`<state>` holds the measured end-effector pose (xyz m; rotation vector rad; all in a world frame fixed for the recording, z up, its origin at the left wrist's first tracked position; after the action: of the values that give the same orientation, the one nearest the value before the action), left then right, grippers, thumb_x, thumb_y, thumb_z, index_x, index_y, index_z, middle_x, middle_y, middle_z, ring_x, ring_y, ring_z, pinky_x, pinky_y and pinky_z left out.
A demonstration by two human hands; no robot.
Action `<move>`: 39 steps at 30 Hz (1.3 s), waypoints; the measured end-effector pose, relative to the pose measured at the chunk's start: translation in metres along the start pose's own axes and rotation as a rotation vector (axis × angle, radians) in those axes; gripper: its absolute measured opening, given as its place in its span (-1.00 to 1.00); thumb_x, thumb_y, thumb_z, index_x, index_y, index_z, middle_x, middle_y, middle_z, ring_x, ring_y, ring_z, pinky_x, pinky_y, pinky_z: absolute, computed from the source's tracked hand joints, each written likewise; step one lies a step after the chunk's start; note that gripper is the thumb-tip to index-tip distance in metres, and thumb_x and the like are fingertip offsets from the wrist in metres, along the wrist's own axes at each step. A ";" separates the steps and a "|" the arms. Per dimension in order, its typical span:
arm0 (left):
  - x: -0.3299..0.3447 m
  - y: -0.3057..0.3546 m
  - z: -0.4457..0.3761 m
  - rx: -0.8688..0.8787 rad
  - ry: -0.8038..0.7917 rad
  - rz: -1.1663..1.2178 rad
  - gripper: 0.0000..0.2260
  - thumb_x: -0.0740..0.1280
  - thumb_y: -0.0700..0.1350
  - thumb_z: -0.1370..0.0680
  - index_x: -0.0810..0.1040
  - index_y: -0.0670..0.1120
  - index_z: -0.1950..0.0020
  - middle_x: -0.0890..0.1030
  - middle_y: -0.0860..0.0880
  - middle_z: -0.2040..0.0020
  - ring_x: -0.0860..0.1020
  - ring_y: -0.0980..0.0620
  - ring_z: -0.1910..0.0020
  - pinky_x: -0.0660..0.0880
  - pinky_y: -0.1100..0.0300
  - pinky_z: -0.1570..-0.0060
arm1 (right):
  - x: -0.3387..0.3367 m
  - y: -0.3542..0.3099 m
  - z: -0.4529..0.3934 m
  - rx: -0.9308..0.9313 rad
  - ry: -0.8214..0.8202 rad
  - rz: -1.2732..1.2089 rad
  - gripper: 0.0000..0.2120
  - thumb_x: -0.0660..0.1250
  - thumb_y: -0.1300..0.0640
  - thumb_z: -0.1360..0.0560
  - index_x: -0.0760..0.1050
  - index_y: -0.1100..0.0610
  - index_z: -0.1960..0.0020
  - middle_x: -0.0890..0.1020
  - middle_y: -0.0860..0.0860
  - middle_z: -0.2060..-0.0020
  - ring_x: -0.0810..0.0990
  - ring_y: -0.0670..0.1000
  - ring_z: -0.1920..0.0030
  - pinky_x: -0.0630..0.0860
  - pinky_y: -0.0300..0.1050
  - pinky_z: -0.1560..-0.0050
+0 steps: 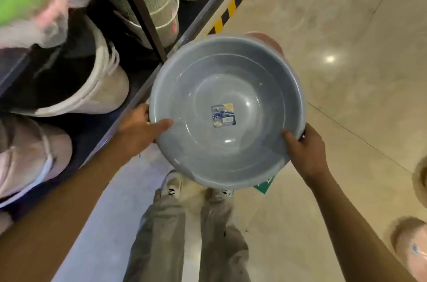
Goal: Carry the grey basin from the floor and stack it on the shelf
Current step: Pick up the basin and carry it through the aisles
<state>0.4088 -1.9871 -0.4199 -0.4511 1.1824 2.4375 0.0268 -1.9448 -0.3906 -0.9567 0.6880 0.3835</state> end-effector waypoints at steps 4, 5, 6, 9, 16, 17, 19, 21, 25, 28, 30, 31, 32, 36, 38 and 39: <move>0.041 -0.057 -0.052 -0.049 -0.051 0.002 -0.63 0.54 0.08 -0.46 0.56 0.06 -0.20 0.68 0.01 -0.07 0.68 -0.09 -0.05 0.71 0.01 0.19 | 0.060 0.041 -0.052 -0.015 -0.041 0.051 -0.68 0.24 -0.05 -0.39 0.51 0.15 -0.01 0.58 0.09 0.15 0.52 0.15 0.15 0.34 -0.11 0.26; 0.048 -0.069 -0.062 -0.055 -0.056 -0.011 -0.56 0.53 0.13 -0.42 0.56 0.05 -0.24 0.69 -0.02 -0.10 0.68 -0.11 -0.08 0.70 -0.10 0.10 | 0.074 0.051 -0.062 -0.020 -0.055 0.060 -0.66 0.25 -0.05 -0.39 0.52 0.18 -0.02 0.58 0.09 0.15 0.52 0.16 0.15 0.33 -0.09 0.22; 0.054 -0.080 -0.073 -0.062 -0.063 -0.023 -0.47 0.51 0.17 -0.37 0.56 0.03 -0.28 0.69 -0.04 -0.12 0.67 -0.12 -0.09 0.68 -0.15 0.04 | 0.088 0.061 -0.072 -0.025 -0.070 0.075 -0.66 0.27 -0.04 -0.42 0.53 0.20 -0.03 0.58 0.10 0.15 0.51 0.17 0.15 0.32 -0.08 0.19; 0.069 -0.109 -0.106 -0.100 -0.071 -0.101 -0.37 0.50 0.18 -0.31 0.56 -0.02 -0.32 0.68 -0.05 -0.13 0.64 -0.15 -0.11 0.64 -0.18 -0.08 | 0.127 0.090 -0.100 -0.025 -0.114 0.146 -0.75 0.36 0.07 -0.53 0.54 0.23 -0.09 0.58 0.12 0.13 0.50 0.18 0.13 0.34 -0.06 0.15; 0.103 -0.169 -0.187 -0.176 -0.048 -0.252 -0.50 0.54 0.09 -0.45 0.56 -0.09 -0.31 0.66 -0.13 -0.21 0.59 -0.20 -0.17 0.53 -0.04 -0.18 | 0.203 0.131 -0.158 -0.044 -0.127 0.248 -0.71 0.35 0.05 -0.55 0.53 0.24 -0.14 0.58 0.12 0.09 0.49 0.17 0.11 0.39 -0.02 0.12; 0.106 -0.177 -0.195 -0.186 -0.045 -0.277 -0.44 0.52 0.12 -0.44 0.54 -0.09 -0.36 0.65 -0.14 -0.24 0.59 -0.22 -0.20 0.53 -0.08 -0.21 | 0.213 0.135 -0.164 -0.045 -0.128 0.260 -0.71 0.35 0.05 -0.55 0.52 0.25 -0.13 0.58 0.14 0.09 0.50 0.19 0.10 0.43 0.01 0.12; 0.110 -0.190 -0.211 -0.194 -0.027 -0.306 -0.43 0.50 0.11 -0.48 0.50 -0.07 -0.42 0.64 -0.16 -0.26 0.58 -0.25 -0.22 0.52 -0.12 -0.22 | 0.231 0.141 -0.175 -0.042 -0.125 0.269 -0.71 0.35 0.04 -0.54 0.52 0.25 -0.13 0.58 0.13 0.09 0.53 0.22 0.09 0.50 0.09 0.09; 0.114 -0.203 -0.224 -0.192 -0.002 -0.326 -0.45 0.48 0.08 -0.51 0.48 -0.08 -0.44 0.64 -0.16 -0.25 0.58 -0.25 -0.20 0.53 -0.07 -0.18 | 0.249 0.147 -0.183 -0.028 -0.132 0.266 -0.72 0.36 0.04 -0.53 0.50 0.22 -0.12 0.59 0.13 0.08 0.53 0.20 0.10 0.51 0.09 0.11; 0.118 -0.218 -0.243 -0.186 0.058 -0.310 -0.47 0.44 0.04 -0.54 0.43 -0.07 -0.46 0.62 -0.15 -0.25 0.56 -0.27 -0.21 0.52 -0.14 -0.21 | 0.279 0.159 -0.195 0.034 -0.147 0.253 -0.69 0.35 0.03 -0.53 0.50 0.23 -0.14 0.61 0.17 0.05 0.56 0.25 0.06 0.56 0.20 0.05; 0.125 -0.223 -0.254 -0.179 0.079 -0.310 -0.53 0.42 0.00 -0.56 0.46 -0.13 -0.43 0.60 -0.21 -0.29 0.55 -0.28 -0.23 0.51 -0.06 -0.18 | 0.291 0.165 -0.201 0.062 -0.116 0.243 -0.74 0.35 0.04 -0.52 0.49 0.20 -0.09 0.60 0.15 0.08 0.55 0.22 0.11 0.52 0.09 0.14; 0.130 -0.222 -0.259 -0.160 0.096 -0.280 -0.54 0.42 -0.03 -0.57 0.45 -0.15 -0.43 0.59 -0.21 -0.31 0.55 -0.27 -0.24 0.49 -0.01 -0.12 | 0.290 0.169 -0.205 0.077 -0.075 0.225 -0.76 0.35 0.06 -0.50 0.49 0.20 -0.07 0.59 0.16 0.09 0.53 0.22 0.12 0.47 0.03 0.16; 0.132 -0.221 -0.260 -0.149 0.092 -0.272 -0.54 0.42 -0.03 -0.58 0.45 -0.14 -0.43 0.59 -0.21 -0.31 0.55 -0.27 -0.25 0.50 -0.04 -0.15 | 0.289 0.170 -0.207 0.074 -0.065 0.230 -0.74 0.34 0.06 -0.50 0.50 0.22 -0.08 0.59 0.17 0.08 0.53 0.23 0.11 0.48 0.05 0.15; 0.135 -0.220 -0.262 -0.145 0.083 -0.267 -0.53 0.42 -0.02 -0.57 0.45 -0.13 -0.44 0.59 -0.19 -0.32 0.55 -0.26 -0.25 0.51 -0.07 -0.19 | 0.288 0.171 -0.209 0.072 -0.065 0.243 -0.71 0.34 0.05 -0.50 0.51 0.24 -0.09 0.59 0.19 0.07 0.53 0.24 0.11 0.50 0.07 0.14; 0.146 -0.214 -0.270 -0.140 0.093 -0.223 -0.59 0.43 -0.02 -0.57 0.51 -0.12 -0.38 0.62 -0.10 -0.22 0.56 -0.12 -0.14 0.44 0.08 -0.05 | 0.279 0.175 -0.217 0.068 -0.051 0.275 -0.68 0.34 0.05 -0.50 0.52 0.28 -0.10 0.59 0.24 0.05 0.53 0.27 0.12 0.51 0.08 0.16; 0.152 -0.209 -0.277 -0.140 0.091 -0.223 -0.60 0.44 -0.01 -0.56 0.52 -0.12 -0.34 0.60 -0.09 -0.20 0.53 -0.08 -0.09 0.41 0.09 -0.01 | 0.277 0.178 -0.224 0.079 -0.040 0.322 -0.67 0.34 0.03 -0.50 0.51 0.29 -0.08 0.59 0.27 0.04 0.53 0.29 0.09 0.52 0.14 0.13; 0.156 -0.208 -0.281 -0.142 0.079 -0.223 -0.60 0.44 0.00 -0.56 0.51 -0.12 -0.34 0.61 -0.12 -0.22 0.53 -0.08 -0.10 0.43 0.08 -0.02 | 0.276 0.179 -0.227 0.090 -0.035 0.342 -0.66 0.33 0.01 -0.50 0.51 0.29 -0.08 0.58 0.26 0.03 0.52 0.30 0.08 0.52 0.14 0.13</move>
<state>0.4046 -2.0611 -0.7953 -0.6885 0.9369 2.3359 0.0408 -2.0406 -0.7786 -0.7452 0.8319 0.6634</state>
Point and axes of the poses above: each hand's wrist, its own z-axis away from the middle knuckle, its own x-axis out of the palm, y = z × x, the point moved 5 cm from there along -z, towards the middle knuckle
